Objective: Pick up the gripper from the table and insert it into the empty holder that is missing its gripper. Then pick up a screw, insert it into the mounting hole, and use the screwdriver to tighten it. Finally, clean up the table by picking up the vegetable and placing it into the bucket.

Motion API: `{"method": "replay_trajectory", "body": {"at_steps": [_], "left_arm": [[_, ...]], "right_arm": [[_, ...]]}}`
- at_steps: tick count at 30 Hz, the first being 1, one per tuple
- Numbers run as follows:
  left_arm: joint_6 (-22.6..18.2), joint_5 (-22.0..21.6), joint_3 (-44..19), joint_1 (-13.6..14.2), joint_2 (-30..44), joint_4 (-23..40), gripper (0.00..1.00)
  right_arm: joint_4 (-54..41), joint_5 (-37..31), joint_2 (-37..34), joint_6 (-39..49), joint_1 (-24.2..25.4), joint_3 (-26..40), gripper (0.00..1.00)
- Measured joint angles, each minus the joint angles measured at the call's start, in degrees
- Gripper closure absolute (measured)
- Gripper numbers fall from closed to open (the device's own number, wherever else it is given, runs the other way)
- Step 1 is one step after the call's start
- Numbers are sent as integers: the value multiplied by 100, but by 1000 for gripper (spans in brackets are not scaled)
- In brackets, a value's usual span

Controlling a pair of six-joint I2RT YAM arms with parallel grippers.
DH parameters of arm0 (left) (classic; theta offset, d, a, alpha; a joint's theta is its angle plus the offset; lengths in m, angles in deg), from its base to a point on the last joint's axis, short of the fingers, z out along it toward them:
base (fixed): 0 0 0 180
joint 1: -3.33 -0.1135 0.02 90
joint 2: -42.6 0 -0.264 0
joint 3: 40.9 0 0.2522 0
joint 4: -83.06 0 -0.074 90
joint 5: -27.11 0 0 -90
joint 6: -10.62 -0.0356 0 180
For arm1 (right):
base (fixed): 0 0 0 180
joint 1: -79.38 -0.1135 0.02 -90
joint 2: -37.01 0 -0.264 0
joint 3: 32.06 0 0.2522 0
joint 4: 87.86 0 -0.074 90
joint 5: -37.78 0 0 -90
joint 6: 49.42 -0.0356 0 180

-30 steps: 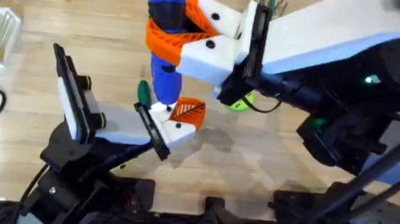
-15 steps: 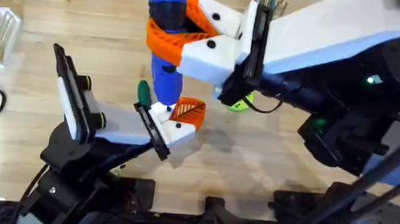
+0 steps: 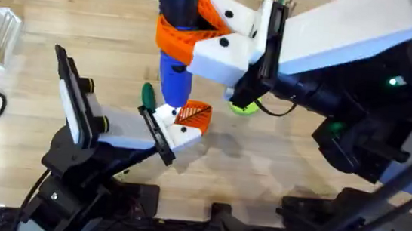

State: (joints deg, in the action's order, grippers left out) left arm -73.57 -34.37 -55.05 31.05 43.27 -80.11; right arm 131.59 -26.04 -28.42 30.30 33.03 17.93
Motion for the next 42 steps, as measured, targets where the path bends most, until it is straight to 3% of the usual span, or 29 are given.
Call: {"method": "replay_trajectory", "body": {"at_steps": [42], "left_arm": [[2,0,0,0,1,2,996]], "right_arm": [[185,-63,-229,-83,-20,0,978]]}}
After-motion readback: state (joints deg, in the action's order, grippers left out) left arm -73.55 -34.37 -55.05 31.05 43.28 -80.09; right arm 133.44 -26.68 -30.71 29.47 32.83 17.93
